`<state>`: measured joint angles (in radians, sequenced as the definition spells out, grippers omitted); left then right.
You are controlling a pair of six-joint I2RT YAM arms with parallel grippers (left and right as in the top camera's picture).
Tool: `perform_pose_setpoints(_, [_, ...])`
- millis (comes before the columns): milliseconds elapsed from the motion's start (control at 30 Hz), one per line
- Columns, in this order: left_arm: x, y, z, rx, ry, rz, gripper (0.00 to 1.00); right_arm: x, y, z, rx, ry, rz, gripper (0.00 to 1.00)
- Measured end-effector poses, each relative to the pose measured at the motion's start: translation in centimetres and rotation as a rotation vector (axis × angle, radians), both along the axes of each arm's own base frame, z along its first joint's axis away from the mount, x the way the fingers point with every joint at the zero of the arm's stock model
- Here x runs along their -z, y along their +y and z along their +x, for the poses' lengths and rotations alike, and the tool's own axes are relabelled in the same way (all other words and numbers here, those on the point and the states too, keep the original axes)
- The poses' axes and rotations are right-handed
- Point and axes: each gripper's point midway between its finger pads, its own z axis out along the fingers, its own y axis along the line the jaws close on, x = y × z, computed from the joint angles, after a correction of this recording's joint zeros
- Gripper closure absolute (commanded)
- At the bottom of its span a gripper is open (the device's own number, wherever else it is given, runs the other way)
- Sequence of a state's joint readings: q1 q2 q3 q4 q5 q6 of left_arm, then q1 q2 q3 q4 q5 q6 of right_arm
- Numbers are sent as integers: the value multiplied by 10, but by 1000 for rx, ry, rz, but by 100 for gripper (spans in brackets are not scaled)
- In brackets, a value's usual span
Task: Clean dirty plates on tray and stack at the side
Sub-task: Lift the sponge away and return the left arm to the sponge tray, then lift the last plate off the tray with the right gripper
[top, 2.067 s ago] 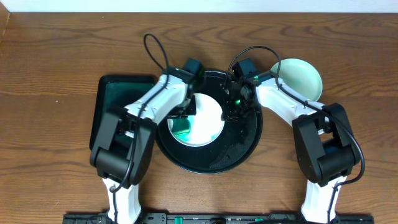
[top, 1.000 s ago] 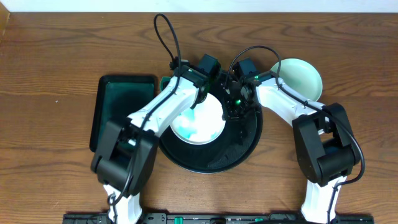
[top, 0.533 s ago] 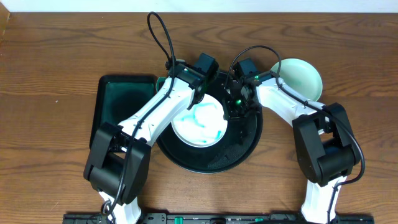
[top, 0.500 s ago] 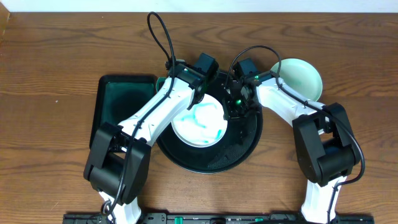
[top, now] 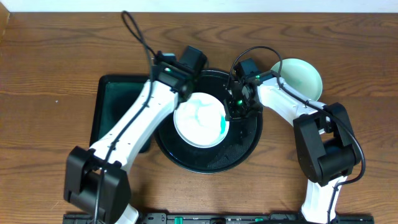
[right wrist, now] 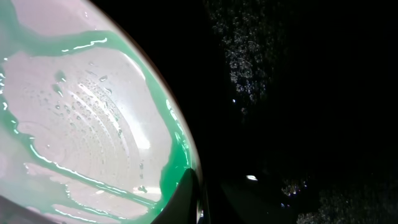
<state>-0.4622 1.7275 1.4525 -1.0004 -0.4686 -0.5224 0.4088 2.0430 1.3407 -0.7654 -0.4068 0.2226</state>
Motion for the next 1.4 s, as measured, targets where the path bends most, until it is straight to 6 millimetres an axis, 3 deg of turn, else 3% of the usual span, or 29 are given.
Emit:
perform_pose_setpoints(100, [2,12,-3,-33,29,-12,93,1,-1,0,-3,-2,-7,94])
perform_pose_setpoints(233, [7,25,-7,-73,70,-47,93,2,-4,0,-21,-13,-20,78])
perform_pose_setpoints(300, [10,29,-9,-93,93,-74,93,1,-3,0,-28,-15,-16,82])
perform_pose_setpoints(367, [12,35,-12,-114,115,-96,93,1,-3,0,-37,-20,-15,96])
perform_pose_setpoints(433, [13,41,-13,-135,128,-111,93,1,-2,4,-42,-38,-12,99])
perform_pose_setpoints(933, [21,66,-25,-238,204,-206,93,-1,-7,19,-35,-115,-50,99])
perform_pose_setpoints(1033, [21,66,-27,-240,212,-208,93,-15,-12,27,-45,-192,-97,99])
perform_pose_setpoints(1200, [22,64,-29,-238,221,-219,93,-70,-17,41,-80,-412,-196,99])
perform_pose_setpoints(1300, [22,64,-29,-238,222,-220,93,-101,-11,39,-127,-541,-270,99])
perform_pose_setpoints(1400, [22,64,-29,-238,222,-221,93,-117,-5,34,-185,-628,-349,99])
